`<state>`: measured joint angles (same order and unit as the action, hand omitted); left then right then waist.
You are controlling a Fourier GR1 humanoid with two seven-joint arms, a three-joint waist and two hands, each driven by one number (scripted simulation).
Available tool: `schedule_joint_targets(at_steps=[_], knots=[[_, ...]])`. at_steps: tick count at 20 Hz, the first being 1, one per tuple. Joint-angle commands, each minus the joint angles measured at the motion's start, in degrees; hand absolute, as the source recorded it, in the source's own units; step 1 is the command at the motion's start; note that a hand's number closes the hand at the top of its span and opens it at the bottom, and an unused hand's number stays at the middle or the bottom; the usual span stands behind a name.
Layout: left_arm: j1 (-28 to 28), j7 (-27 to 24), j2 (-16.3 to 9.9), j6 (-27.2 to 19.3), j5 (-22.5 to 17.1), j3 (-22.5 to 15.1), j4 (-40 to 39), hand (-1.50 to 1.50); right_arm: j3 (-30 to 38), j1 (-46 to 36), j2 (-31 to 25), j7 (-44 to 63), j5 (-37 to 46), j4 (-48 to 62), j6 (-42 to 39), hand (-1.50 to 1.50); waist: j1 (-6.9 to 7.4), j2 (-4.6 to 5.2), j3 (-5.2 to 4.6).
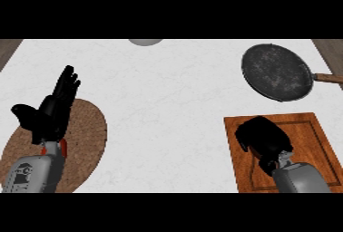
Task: Pick the cupcake from the cutting board and place it in the pan
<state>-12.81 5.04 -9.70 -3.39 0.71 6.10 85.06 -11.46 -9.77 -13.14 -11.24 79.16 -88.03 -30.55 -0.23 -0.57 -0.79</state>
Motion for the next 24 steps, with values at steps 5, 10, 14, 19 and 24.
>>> schedule_joint_targets(at_steps=[5,10,14,19,24], knots=[[-2.65,2.12,1.76,-2.33,0.85,-0.7,0.14,0.0,-10.82,4.35,12.84,24.0,-7.67,-10.23,0.7,1.5,-0.03,0.33,0.83],[-1.58,-0.62,-0.02,-0.13,0.63,0.04,-2.11,0.0,-13.96,2.09,13.05,29.36,-7.06,-20.57,10.31,1.5,-0.28,0.35,0.79],[0.34,0.12,-0.97,1.84,-1.62,1.13,0.6,0.0,-10.22,1.76,13.11,30.24,-10.78,-26.6,11.57,1.5,0.1,0.39,0.8],[0.03,1.67,0.45,-0.11,0.68,-0.92,2.33,0.0,-3.63,-8.4,13.13,36.61,-15.59,-23.54,13.58,1.5,0.61,0.53,0.81],[-1.29,-1.93,-1.57,2.38,-1.37,1.92,-2.63,0.0,9.61,-12.82,13.14,34.16,-30.11,-18.67,17.74,1.5,0.65,0.85,0.84]])
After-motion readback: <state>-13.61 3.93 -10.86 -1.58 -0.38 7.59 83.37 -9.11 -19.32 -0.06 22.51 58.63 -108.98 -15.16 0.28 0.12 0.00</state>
